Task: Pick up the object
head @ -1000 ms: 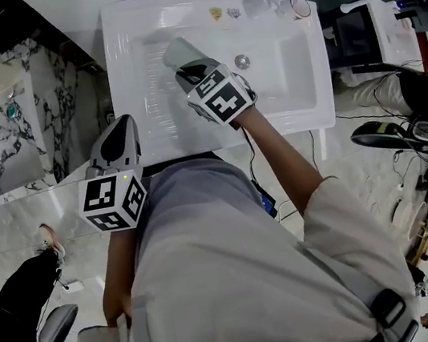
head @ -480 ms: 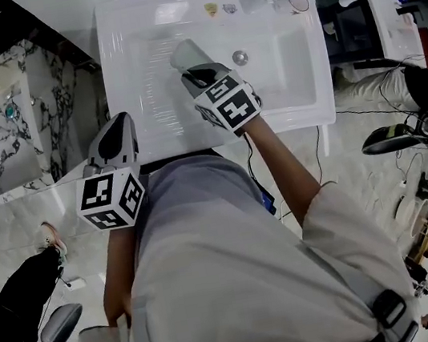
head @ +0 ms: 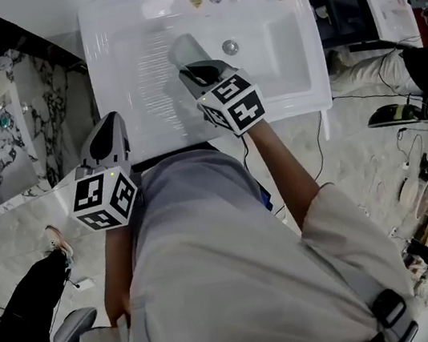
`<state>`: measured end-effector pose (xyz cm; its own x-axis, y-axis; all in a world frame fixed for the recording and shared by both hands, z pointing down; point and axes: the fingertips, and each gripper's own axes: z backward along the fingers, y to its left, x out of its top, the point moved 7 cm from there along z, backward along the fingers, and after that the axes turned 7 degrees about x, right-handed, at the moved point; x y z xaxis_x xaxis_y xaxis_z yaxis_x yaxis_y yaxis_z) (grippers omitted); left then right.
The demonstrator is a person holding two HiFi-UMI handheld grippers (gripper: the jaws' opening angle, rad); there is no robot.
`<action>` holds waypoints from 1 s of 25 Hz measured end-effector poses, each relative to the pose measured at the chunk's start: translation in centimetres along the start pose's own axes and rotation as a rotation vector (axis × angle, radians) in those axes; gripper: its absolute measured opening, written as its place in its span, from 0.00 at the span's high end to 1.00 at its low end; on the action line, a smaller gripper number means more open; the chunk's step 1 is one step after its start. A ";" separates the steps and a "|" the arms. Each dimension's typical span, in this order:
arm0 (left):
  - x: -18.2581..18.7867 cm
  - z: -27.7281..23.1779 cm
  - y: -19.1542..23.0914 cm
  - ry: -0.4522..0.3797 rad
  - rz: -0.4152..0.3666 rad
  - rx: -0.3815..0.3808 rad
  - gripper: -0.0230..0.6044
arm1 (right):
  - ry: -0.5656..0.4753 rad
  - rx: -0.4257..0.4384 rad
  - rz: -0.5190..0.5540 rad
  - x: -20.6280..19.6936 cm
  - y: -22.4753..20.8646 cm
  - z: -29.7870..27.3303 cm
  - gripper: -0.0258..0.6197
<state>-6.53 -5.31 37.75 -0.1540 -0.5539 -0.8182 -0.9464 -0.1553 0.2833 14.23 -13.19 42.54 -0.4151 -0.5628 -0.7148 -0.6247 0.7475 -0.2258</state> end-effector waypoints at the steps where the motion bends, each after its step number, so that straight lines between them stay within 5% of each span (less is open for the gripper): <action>1: 0.0 0.0 0.0 -0.001 0.001 -0.002 0.95 | -0.007 0.001 -0.005 -0.1 0.1 0.3 0.91; 25: -0.2 0.5 0.6 -0.040 0.037 -0.009 0.95 | -0.163 -0.028 -0.017 1.1 2.5 5.2 0.92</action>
<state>-7.17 -4.92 37.82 -0.1999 -0.5267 -0.8262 -0.9372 -0.1432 0.3180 15.62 -10.12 37.75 -0.2928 -0.5090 -0.8094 -0.6497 0.7270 -0.2222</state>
